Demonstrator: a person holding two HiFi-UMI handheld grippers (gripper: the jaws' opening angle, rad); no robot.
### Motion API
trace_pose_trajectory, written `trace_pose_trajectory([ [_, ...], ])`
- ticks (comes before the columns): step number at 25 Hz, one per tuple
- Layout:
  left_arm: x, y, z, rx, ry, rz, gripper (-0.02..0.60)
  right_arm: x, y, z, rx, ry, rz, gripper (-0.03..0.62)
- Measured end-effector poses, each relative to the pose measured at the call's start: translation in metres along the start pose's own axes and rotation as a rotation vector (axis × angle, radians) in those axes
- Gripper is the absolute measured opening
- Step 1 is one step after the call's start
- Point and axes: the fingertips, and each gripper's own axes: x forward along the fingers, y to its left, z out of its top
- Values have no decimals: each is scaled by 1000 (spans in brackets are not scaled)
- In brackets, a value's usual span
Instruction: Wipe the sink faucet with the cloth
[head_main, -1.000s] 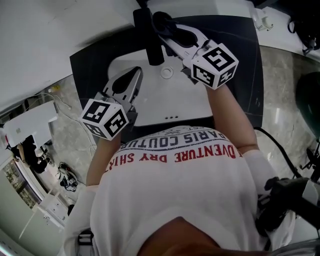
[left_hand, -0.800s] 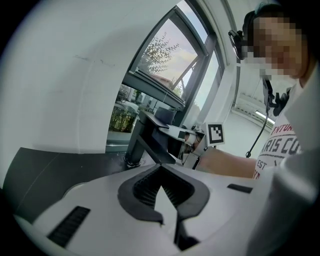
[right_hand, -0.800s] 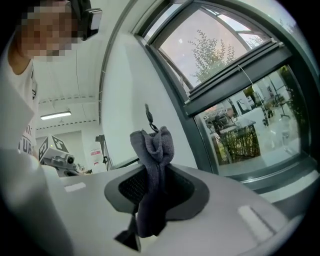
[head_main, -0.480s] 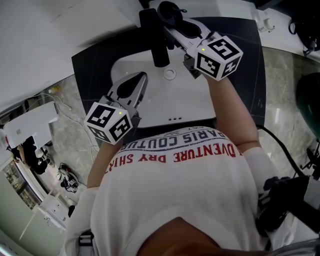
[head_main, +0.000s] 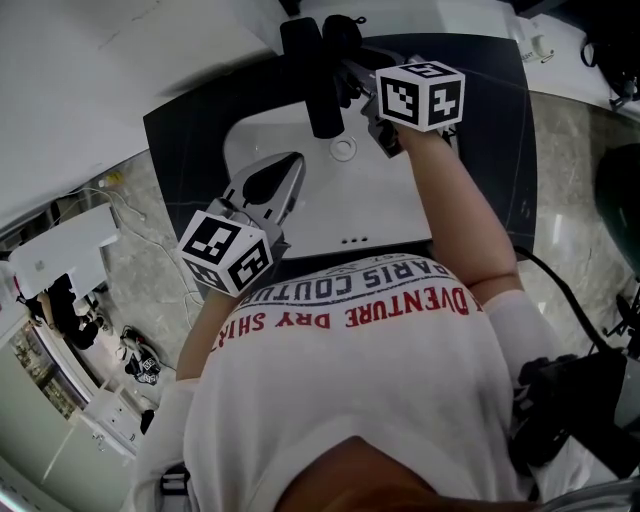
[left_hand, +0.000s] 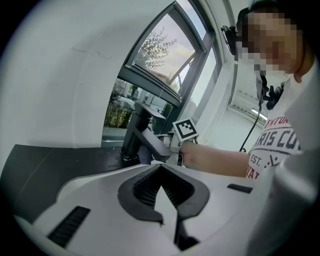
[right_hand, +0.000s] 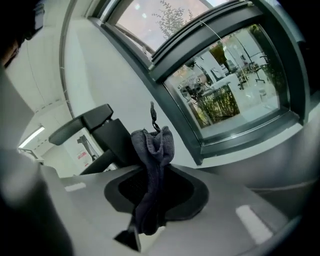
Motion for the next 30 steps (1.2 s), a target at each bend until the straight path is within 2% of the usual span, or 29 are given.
trace_pose_trajectory([
  [5,3,1,-2,-1,-2,-4,0,9,-14,-14,-7,65,-108,75],
  [11,2,-5,-1,9,-3,2,0,6,-14,-12,35,92,-95,77],
  [15,0,-9,2,16,-16,12,0,-23,0,-9,85,-6,-62,77],
  [19,-1,-20,2,14,-24,9,0,-63,-1,-23,253,-154,-74,77],
  [21,-3,-24,3,16,-26,7,0,-72,3,-33,356,-223,-30,77],
  [25,-7,-25,-1,20,-15,17,0,-62,15,-46,585,-331,149,77],
  [28,-8,-21,-4,17,-8,22,0,-50,19,-39,640,-405,269,77],
  [30,-8,-15,-7,10,-1,26,0,-41,14,-37,710,-444,310,77],
])
